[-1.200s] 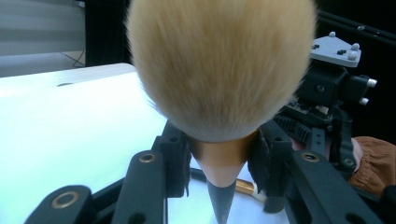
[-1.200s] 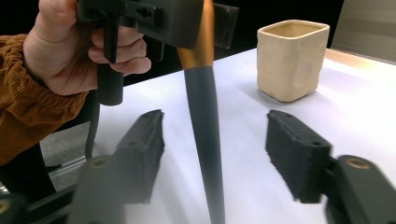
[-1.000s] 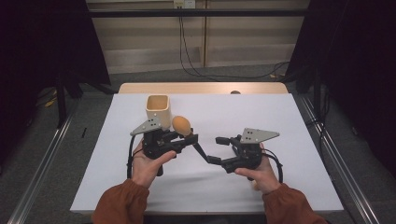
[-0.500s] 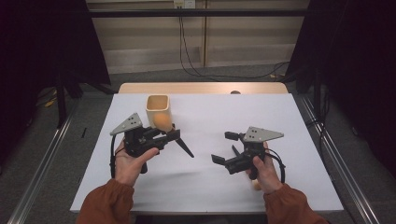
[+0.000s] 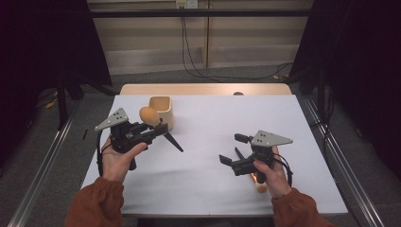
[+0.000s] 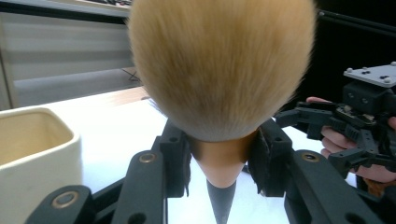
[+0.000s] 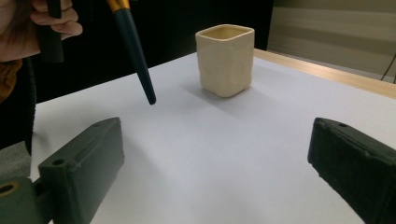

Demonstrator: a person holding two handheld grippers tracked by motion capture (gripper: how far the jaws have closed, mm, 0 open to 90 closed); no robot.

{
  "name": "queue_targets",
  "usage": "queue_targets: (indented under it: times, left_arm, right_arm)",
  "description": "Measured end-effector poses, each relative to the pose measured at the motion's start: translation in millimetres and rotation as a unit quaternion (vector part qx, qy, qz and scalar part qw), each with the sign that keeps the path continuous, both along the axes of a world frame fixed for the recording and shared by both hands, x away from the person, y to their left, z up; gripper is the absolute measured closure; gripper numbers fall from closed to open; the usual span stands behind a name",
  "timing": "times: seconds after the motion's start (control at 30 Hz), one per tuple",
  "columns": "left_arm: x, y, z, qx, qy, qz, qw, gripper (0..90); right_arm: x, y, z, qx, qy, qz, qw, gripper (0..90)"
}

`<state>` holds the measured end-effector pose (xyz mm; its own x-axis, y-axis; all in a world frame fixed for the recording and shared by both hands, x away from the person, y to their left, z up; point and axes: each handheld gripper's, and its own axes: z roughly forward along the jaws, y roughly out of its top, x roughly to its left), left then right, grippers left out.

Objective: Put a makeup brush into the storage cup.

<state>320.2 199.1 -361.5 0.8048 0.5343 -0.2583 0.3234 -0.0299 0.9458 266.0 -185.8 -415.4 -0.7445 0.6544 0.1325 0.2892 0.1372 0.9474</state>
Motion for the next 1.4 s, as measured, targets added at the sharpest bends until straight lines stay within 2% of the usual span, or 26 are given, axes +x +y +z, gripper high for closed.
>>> queue_targets:
  times: [0.2,0.27,0.5,0.67,0.8,1.0,1.13,1.23,1.4]
  left_arm:
    - [4.6,9.5,7.4,0.007,-0.005,0.011,0.9999,62.2]
    - [5.9,12.6,10.8,0.013,-0.009,0.016,0.9997,62.2]
    - [9.1,21.1,14.6,0.014,-0.010,0.031,0.9994,62.2]
    - [12.5,26.8,18.0,0.019,-0.012,0.040,0.9989,62.2]
    - [15.9,31.1,21.2,0.025,-0.010,0.049,0.9984,62.2]
    - [20.7,35.6,25.4,0.031,-0.010,0.060,0.9977,62.1]
    - [24.8,35.6,29.1,0.039,-0.013,0.062,0.9972,62.2]
    - [27.0,35.0,32.9,0.044,-0.015,0.062,0.9970,62.2]
    - [29.9,35.5,38.9,0.048,-0.017,0.067,0.9965,62.1]
  right_arm:
    - [-2.5,-6.8,-0.4,-0.003,-0.011,-0.025,0.9996,1.3]
    - [-3.5,-8.2,-1.3,-0.004,-0.022,-0.032,0.9992,1.4]
    - [-6.6,-13.1,-5.8,0.000,-0.028,-0.053,0.9982,1.1]
    - [-8.7,-16.9,-6.6,0.006,-0.027,-0.054,0.9982,1.0]
    - [-11.5,-24.9,-7.0,0.003,-0.025,-0.056,0.9981,1.2]
    - [-18.5,-40.0,-10.1,-0.003,-0.036,-0.081,0.9960,1.4]
    - [-23.8,-49.9,-14.0,-0.009,-0.041,-0.093,0.9948,0.8]
    - [-26.8,-56.5,-15.9,-0.005,-0.045,-0.104,0.9936,0.9]
    - [-31.6,-64.7,-18.7,-0.010,-0.042,-0.110,0.9930,0.8]
